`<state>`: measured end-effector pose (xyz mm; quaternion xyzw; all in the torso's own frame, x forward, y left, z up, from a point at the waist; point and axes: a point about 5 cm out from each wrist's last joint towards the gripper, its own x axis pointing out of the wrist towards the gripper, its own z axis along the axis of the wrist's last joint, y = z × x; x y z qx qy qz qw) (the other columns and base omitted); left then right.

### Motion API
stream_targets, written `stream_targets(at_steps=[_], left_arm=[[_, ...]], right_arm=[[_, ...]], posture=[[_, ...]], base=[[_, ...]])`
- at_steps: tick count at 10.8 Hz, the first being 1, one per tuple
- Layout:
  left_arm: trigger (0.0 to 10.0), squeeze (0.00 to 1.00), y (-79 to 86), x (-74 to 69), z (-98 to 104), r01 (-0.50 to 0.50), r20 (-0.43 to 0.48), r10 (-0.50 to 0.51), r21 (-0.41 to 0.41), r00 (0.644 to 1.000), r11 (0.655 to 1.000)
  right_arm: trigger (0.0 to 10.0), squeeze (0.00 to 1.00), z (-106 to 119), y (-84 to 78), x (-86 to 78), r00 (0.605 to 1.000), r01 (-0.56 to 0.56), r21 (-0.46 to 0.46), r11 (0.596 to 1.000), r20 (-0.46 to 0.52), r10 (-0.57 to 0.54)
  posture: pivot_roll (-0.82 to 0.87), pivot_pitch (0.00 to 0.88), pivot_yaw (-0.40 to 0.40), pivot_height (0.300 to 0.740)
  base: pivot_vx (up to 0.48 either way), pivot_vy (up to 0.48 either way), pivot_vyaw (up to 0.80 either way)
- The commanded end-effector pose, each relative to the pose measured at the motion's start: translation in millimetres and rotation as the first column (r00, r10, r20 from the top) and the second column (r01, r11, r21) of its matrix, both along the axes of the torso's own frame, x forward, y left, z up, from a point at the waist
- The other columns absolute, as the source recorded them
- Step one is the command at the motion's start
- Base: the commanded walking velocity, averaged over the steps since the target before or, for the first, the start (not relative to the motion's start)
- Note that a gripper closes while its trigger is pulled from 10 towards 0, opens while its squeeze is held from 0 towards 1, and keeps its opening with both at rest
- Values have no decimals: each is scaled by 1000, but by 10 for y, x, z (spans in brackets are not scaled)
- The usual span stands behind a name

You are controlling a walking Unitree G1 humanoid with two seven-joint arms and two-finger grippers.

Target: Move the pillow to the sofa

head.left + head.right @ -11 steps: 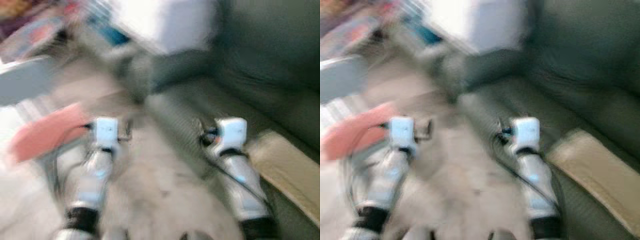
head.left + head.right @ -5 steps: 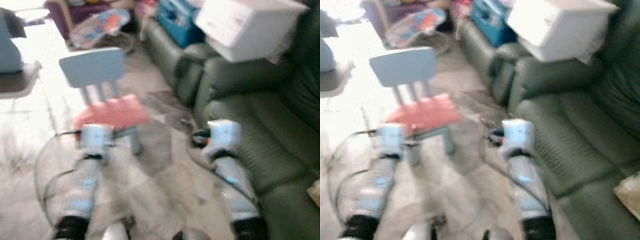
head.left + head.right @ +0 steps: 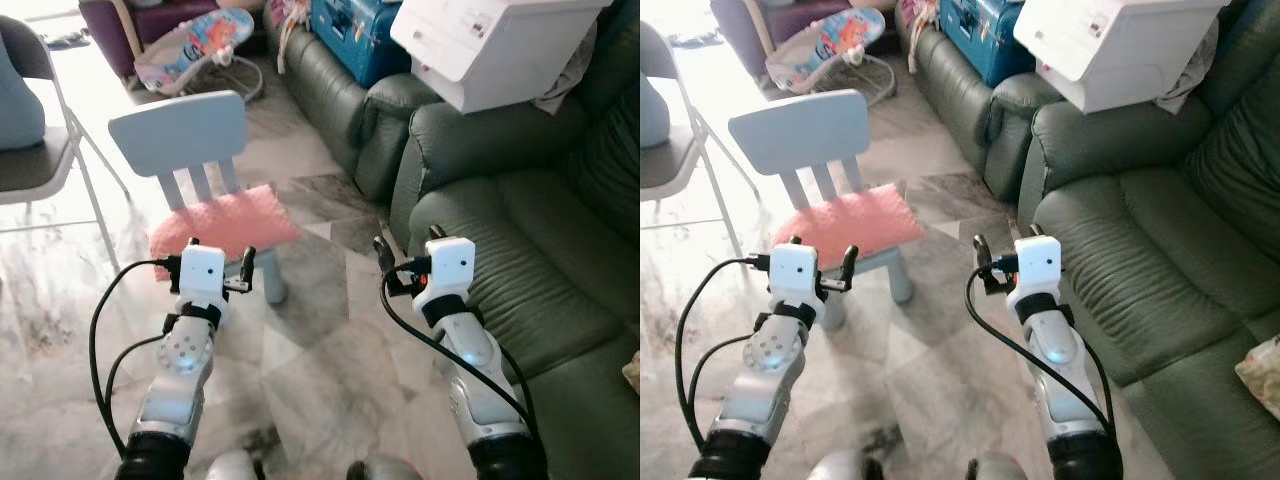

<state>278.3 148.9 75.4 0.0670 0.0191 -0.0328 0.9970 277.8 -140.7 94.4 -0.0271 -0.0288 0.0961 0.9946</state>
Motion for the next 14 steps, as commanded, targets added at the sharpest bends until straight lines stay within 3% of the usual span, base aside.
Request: stream_targets(at_steps=[1,2,8,10,14], left_arm=[[10000,0,17,-20,13,4,8,-4,1,1000,1000],[10000,0,15,-18,14,5,7,-5,-1,1000,1000],[10000,0,32,12,13,-36,-11,35,-20,999,999],[10000,0,59,15,-3,-56,-16,56,5,998,998],[10000,0,78,22,-22,-73,-32,73,2,997,997]], right_arm=[[10000,0,40,16,11,1000,-13,0,1000,19,13],[10000,0,39,12,12,1000,-13,2,1000,18,12],[10000,0,23,-37,24,999,32,-35,999,13,-32],[10000,0,20,-1,19,1000,5,-60,998,12,-4],[10000,0,29,16,22,1000,-8,-52,999,19,9]], posture=[[-36,82,-32,740],[-37,82,-33,740],[-41,85,-35,740],[-43,87,-36,740],[-40,88,-39,740]], base=[[465,0,794],[469,0,794],[462,0,0],[324,352,0],[226,385,800]])
